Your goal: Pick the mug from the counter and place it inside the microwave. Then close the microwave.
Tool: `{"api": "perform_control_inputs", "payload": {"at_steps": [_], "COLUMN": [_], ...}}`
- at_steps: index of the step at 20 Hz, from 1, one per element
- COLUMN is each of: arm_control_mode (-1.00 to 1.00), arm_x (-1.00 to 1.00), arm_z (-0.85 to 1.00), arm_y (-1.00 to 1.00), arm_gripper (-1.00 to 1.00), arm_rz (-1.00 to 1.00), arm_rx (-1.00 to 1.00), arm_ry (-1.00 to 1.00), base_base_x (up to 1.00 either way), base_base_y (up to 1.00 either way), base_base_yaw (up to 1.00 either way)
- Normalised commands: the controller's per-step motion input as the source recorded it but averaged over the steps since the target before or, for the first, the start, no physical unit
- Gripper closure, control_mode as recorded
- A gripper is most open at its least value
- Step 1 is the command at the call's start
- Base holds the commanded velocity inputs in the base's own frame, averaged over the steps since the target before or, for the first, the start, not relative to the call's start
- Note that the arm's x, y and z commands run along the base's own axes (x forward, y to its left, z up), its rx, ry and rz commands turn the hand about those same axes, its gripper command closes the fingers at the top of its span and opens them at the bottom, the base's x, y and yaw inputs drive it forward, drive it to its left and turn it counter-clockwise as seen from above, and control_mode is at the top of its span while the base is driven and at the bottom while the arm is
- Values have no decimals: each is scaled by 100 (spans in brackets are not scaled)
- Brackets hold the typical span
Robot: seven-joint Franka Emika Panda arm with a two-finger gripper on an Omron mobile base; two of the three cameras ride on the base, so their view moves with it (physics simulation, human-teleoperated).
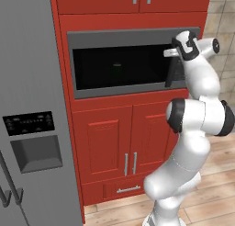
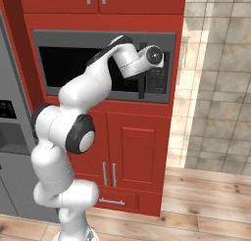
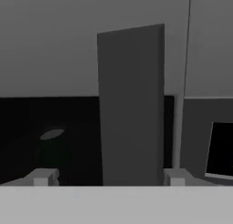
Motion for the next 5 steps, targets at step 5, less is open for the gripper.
{"api": "perform_control_inputs", "payload": {"at_steps": [5], "arm_control_mode": [-100], "arm_x": [0], "arm_z": [0], "arm_y": [27], "arm_gripper": [-100], "arm_rz": [-3], "arm_rx": [0], "arm_ry": [0], "base_base_x": [0], "base_base_y": [0], "base_base_yaw": [0]}}
